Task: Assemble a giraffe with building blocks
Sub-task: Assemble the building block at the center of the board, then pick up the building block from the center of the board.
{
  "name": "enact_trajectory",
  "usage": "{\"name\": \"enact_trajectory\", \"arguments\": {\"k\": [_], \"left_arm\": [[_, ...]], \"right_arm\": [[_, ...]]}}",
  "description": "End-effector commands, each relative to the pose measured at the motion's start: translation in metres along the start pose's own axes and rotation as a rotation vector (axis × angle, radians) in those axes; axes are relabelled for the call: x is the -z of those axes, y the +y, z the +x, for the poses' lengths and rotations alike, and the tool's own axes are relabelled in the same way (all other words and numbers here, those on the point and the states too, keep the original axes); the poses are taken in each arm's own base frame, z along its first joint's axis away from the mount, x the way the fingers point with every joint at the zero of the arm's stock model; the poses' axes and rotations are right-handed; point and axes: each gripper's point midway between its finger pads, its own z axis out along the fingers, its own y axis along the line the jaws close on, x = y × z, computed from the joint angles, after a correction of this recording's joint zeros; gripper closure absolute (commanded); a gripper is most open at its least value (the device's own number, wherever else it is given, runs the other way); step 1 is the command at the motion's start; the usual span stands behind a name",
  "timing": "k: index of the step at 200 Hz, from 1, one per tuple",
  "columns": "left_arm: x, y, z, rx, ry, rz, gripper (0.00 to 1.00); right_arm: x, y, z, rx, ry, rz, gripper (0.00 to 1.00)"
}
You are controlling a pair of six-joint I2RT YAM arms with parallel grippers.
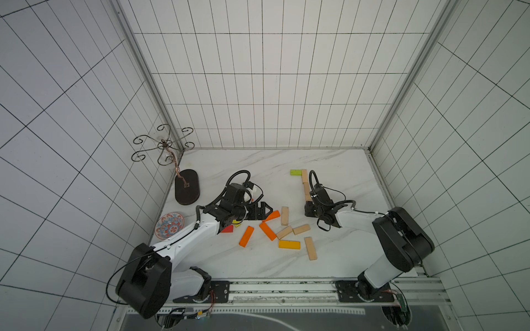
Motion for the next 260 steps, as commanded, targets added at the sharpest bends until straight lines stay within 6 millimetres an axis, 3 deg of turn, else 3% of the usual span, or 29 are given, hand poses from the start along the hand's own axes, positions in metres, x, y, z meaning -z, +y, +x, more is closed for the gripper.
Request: {"name": "enact_trajectory", "arguments": {"k": [1,61,145,161,187,260], "left_arm": [[0.005,-0.001,0.000,-0.012,-0.007,0.001,0.04],[0.023,-0.007,-0.004,-0.022,-0.029,-0.015,0.04],[0.058,-0.017,-0.003,-0.028,-0.090,-0.073,0.04],[0.062,-0.023,-0.001,-0.035,-0.099,-0.080,0.04],[0.064,-0.031,0.006,-0.044,-0.106,-0.096,0.04],[0.070,-0.042,0.020,-0.028,-0.137,-0.106,0.04]], "right_arm": [[-0.004,-0.012,0.010,0.001,0.081,0.058,0.48],[0.029,-0.003,-0.025,0.009,-0.001,0.041,0.30],[0.129,0.007,-0.082,-0.036,-0.196,-0.045,0.27],[0.141,-0.004,-0.082,-0.079,-0.189,0.002,0.27],[0.149,-0.002,-0.075,-0.081,-0.131,-0.007,0.27],[0.155,0.000,-0.030,-0.137,-0.008,-0.099,0.30]]}}
